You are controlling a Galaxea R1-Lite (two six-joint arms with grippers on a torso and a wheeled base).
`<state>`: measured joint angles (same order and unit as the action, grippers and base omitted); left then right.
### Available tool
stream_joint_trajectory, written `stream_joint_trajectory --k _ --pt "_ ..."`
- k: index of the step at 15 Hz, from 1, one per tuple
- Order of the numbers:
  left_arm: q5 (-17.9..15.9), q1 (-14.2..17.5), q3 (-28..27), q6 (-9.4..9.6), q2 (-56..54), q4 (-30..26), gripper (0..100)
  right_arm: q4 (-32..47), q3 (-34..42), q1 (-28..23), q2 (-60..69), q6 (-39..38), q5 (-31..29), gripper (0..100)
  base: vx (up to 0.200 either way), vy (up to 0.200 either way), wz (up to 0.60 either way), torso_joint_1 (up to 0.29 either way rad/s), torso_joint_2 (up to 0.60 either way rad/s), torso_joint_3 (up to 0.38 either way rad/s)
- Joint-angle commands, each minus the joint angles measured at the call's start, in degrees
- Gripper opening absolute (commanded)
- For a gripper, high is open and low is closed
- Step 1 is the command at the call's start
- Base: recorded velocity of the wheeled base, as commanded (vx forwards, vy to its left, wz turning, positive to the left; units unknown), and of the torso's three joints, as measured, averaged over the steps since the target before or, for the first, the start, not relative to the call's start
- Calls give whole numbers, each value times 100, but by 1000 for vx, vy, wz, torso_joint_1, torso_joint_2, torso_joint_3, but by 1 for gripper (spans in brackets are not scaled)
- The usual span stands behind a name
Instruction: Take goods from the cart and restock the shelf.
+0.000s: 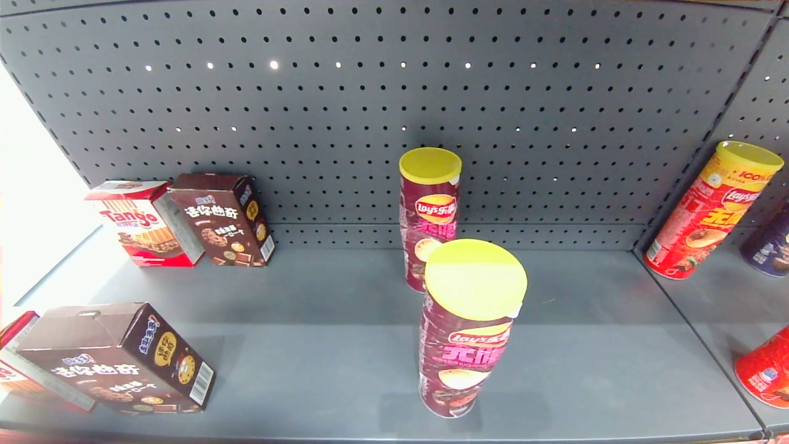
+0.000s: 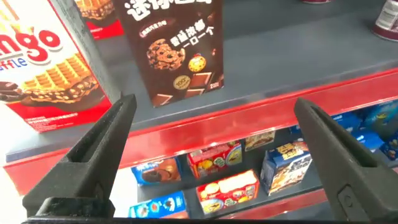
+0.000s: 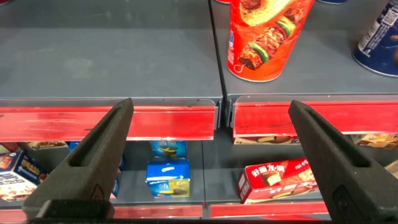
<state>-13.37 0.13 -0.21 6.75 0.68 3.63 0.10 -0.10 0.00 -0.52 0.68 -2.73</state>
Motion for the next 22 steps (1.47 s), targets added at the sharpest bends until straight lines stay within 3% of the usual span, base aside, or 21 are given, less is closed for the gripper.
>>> stream_joint_trajectory --k 1,4,5,6,7,16,18,19,22 --pt "10 -13 21 -16 -68 -3 100 -1 1 0 -9 11 1 100 0 0 0 0 0 0" --pt "142 -5 21 -166 -68 -3 100 -1 1 0 -9 2 1 100 0 0 0 0 0 0" --pt "1214 -5 21 -51 -68 -293 100 -1 1 0 -9 2 -8 100 0 0 0 0 0 0" --pt "1724 -5 21 -174 -68 -434 100 -1 1 0 -9 2 1 100 0 0 0 0 0 0" --pt "1619 -5 21 -429 -68 -354 100 -1 1 0 -9 11 1 100 0 0 0 0 0 0" --pt "1531 -31 21 -394 -68 -363 100 -1 1 35 -18 90 141 100 0 0 0 0 0 0" --pt "1522 -40 21 -394 -59 -363 100 78 -896 26 -484 64 660 100 0 0 0 0 0 0" --pt "1513 -40 21 -394 -59 -363 100 298 -2021 141 -1960 -42 1082 100 0 0 0 0 0 0" --pt "1390 -40 21 -412 -51 -372 100 324 -2847 536 -2953 -7 2629 100 0 0 0 0 0 0"
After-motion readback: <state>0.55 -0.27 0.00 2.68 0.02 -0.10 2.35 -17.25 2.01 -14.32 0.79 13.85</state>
